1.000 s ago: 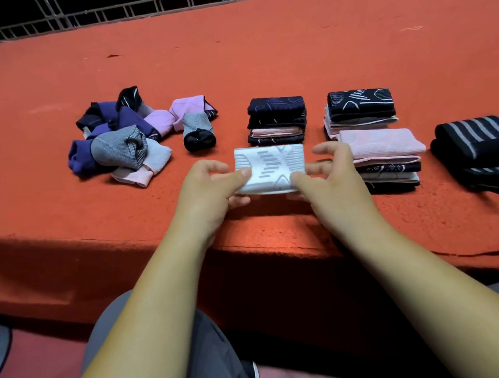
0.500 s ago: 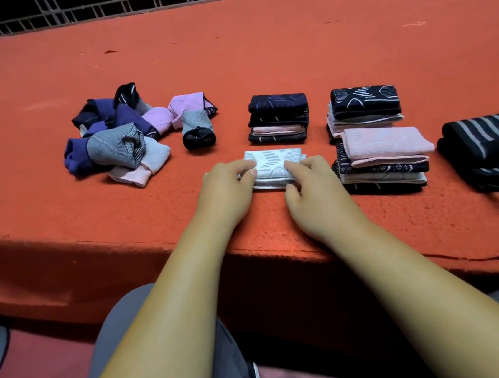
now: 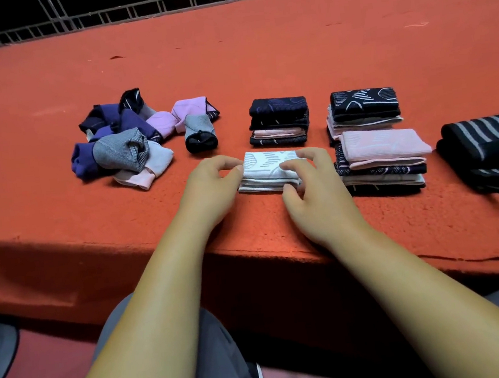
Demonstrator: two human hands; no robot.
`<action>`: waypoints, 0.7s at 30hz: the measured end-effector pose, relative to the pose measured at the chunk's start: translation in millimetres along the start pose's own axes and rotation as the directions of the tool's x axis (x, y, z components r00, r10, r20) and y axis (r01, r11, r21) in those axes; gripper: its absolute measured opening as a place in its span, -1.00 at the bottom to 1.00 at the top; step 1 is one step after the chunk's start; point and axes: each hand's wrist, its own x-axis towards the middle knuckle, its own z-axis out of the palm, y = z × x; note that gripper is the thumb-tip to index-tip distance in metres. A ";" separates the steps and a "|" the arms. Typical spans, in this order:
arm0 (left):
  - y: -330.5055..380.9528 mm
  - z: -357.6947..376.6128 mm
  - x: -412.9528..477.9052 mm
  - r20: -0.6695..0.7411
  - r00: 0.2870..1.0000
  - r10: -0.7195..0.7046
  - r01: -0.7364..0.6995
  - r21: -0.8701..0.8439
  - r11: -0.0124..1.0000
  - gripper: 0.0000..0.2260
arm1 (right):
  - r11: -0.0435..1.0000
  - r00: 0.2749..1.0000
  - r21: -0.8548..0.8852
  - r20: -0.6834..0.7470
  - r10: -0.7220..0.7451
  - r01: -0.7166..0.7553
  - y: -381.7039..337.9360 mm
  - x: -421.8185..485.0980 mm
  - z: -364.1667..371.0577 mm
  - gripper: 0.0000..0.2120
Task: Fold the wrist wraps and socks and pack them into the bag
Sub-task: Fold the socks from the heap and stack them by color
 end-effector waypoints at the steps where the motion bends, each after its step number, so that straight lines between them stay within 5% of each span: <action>1: 1.1 -5.4 2.1 -0.018 1.000 -0.018 0.017 -0.016 1.000 -0.87 | 0.999 1.000 0.017 -0.014 -0.028 0.029 -0.9 -1.0 -1.2 -0.68; 5: 0.5 -24.0 26.0 -0.136 0.990 0.039 -0.003 0.251 0.968 -0.77 | 0.992 0.994 0.072 -0.044 -0.102 0.105 -3.9 -4.0 -4.9 -0.80; 10: -28.0 -22.3 67.8 -0.024 0.998 0.063 -0.040 0.537 0.842 -0.61 | 0.988 0.993 0.100 -0.051 -0.110 0.115 -2.1 -3.5 -3.8 -0.86; 21: -49.2 -12.0 88.7 -0.070 0.995 0.066 -0.018 0.541 0.841 -0.55 | 0.986 0.994 0.138 -0.061 -0.090 0.097 3.7 2.2 0.8 -0.86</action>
